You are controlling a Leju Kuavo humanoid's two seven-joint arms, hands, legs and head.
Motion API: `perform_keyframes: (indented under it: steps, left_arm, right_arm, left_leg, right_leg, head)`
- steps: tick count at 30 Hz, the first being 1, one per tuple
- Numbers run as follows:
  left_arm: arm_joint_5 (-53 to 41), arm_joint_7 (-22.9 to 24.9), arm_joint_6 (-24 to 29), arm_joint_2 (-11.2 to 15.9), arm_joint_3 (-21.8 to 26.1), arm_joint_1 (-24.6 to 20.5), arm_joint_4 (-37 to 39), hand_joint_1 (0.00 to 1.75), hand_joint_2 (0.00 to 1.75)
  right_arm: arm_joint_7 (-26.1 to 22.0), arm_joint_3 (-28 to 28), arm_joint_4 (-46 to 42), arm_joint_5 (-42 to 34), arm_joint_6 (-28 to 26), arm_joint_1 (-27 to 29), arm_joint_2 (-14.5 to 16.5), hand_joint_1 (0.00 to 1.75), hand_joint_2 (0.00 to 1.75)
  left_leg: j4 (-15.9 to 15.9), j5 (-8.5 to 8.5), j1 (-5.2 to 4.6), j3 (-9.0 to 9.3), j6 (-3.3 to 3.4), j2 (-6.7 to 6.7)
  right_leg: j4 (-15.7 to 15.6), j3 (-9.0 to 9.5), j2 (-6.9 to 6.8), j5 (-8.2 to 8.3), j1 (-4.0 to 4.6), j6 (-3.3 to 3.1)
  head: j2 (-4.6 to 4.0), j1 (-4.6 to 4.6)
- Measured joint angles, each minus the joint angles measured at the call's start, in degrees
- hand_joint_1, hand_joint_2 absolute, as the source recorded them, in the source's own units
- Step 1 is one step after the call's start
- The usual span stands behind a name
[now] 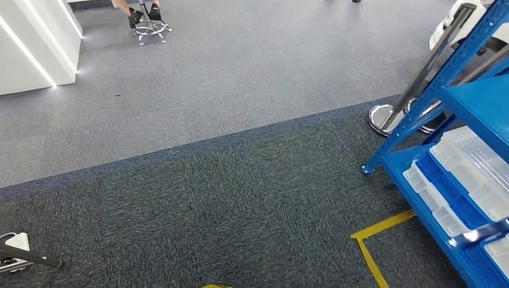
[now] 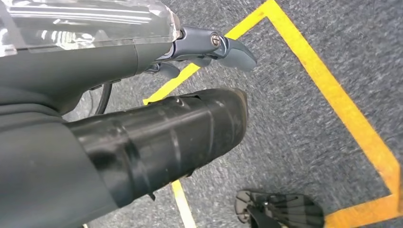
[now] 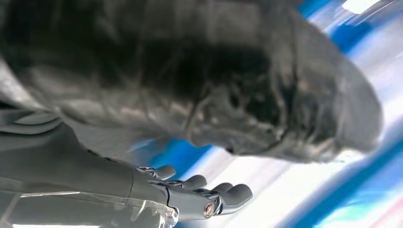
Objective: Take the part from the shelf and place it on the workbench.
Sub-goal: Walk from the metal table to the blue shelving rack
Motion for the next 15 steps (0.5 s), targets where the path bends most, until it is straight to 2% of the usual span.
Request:
perform_keyframes:
  steps: [1,2,3,4,5,7,8,9,11,12,13,15]
  left_arm:
    - [0.2,0.0,0.1,0.0,0.3,0.2,0.0,0.00,0.00]
    - [0.3,0.1,0.2,-0.1,0.6,0.3,0.0,0.00,0.00]
    - [0.4,0.1,0.2,-0.1,0.8,0.3,0.0,0.00,0.00]
    - [0.5,0.1,0.3,-0.2,1.0,0.3,0.0,0.00,0.00]
    - [0.6,0.1,0.3,-0.3,1.1,0.3,0.0,0.00,0.00]
    - [0.9,0.0,0.4,-0.5,1.4,0.2,0.0,0.00,0.00]
    - [1.0,0.0,0.4,-0.6,1.7,0.2,0.0,0.00,0.00]
    - [1.0,0.0,0.5,-0.6,1.9,0.1,0.0,0.00,0.00]
    - [1.0,0.0,0.5,-0.8,2.2,-0.3,0.0,0.00,0.00]
    - [1.0,0.0,0.5,-0.8,2.3,-0.4,0.0,0.00,0.00]
    - [0.9,-0.1,0.5,-0.9,2.3,-0.5,0.0,0.00,0.00]
    - [0.9,-0.1,0.5,-0.9,2.4,-0.5,0.0,0.00,0.00]
  right_arm:
    - [1.5,-3.4,4.2,1.7,-2.0,-1.5,-0.1,0.00,0.00]
    - [2.7,-6.4,8.2,3.2,-4.0,-2.6,-0.2,0.00,0.00]
    - [3.6,-9.2,11.9,4.4,-5.7,-3.3,-0.3,0.00,0.00]
    - [4.2,-11.4,14.9,5.5,-7.3,-3.8,-0.5,0.00,0.00]
    - [5.5,-13.4,17.8,7.1,-8.9,-4.2,-0.6,0.00,0.00]
    - [10.2,-16.8,22.7,12.2,-11.5,-5.5,-0.7,0.00,0.00]
    - [13.4,-18.6,24.8,15.7,-12.3,-6.3,-0.7,0.00,0.00]
    - [16.4,-20.2,26.7,18.8,-12.8,-6.9,-0.6,0.00,0.00]
    - [21.2,-23.7,30.3,23.8,-13.2,-7.7,-0.3,0.00,0.00]
    - [22.6,-25.3,31.8,25.2,-13.3,-8.0,-0.2,0.00,0.00]
    - [23.7,-26.7,33.2,26.3,-13.3,-8.3,0.0,0.00,0.00]
    - [24.9,-28.9,35.9,27.9,-13.3,-9.1,0.3,0.00,0.00]
  left_leg:
    - [0.0,-0.07,-0.08,-0.03,0.08,0.87]
    - [0.0,-0.17,-0.14,-0.03,0.10,1.67]
    - [0.0,-0.31,-0.19,0.03,0.08,2.40]
    - [0.1,-0.46,-0.21,0.16,-0.01,3.07]
    - [0.1,-0.65,-0.22,0.38,-0.14,3.74]
    - [0.1,-1.12,-0.35,0.93,-0.65,5.15]
    - [0.1,-1.35,-0.44,1.15,-0.99,5.79]
    - [0.1,-1.57,-0.51,1.34,-1.34,6.35]
    - [-0.1,-1.84,-0.51,1.91,-2.05,7.34]
    - [0.1,-2.10,-0.37,2.17,-2.39,7.16]
    - [0.8,-2.80,-0.26,2.08,-2.70,6.23]
    - [6.0,-6.01,-0.06,-0.21,-3.11,3.09]
  right_leg:
    - [3.8,-2.01,-0.74,-1.68,-0.09,0.18]
    - [6.5,-3.45,-1.09,-2.55,-0.20,0.30]
    - [7.4,-3.91,-1.32,-2.36,-0.29,0.35]
    - [6.1,-3.15,-1.58,-1.10,-0.32,0.35]
    - [2.8,-1.37,-2.05,0.83,-0.30,0.27]
    - [-5.0,2.76,-4.07,3.99,0.02,-0.21]
    - [-7.3,3.96,-4.85,4.60,0.26,-0.59]
    - [-8.3,4.43,-5.22,4.64,0.50,-0.97]
    - [-8.3,4.41,-4.36,4.49,0.75,-1.72]
    - [-8.5,4.56,-3.80,4.57,0.66,-2.07]
    - [-8.8,4.74,-3.31,4.70,0.51,-2.47]
    - [-9.2,4.97,-2.23,5.00,0.24,-3.12]
  head:
    - [0.00,0.05]
    - [0.00,0.05]
    - [0.00,0.05]
    - [0.00,0.05]
    - [0.00,0.06]
    - [0.00,0.05]
    - [0.00,0.05]
    - [0.00,0.03]
    - [0.00,0.03]
    - [0.00,0.03]
    - [0.00,0.00]
    - [0.00,-0.09]
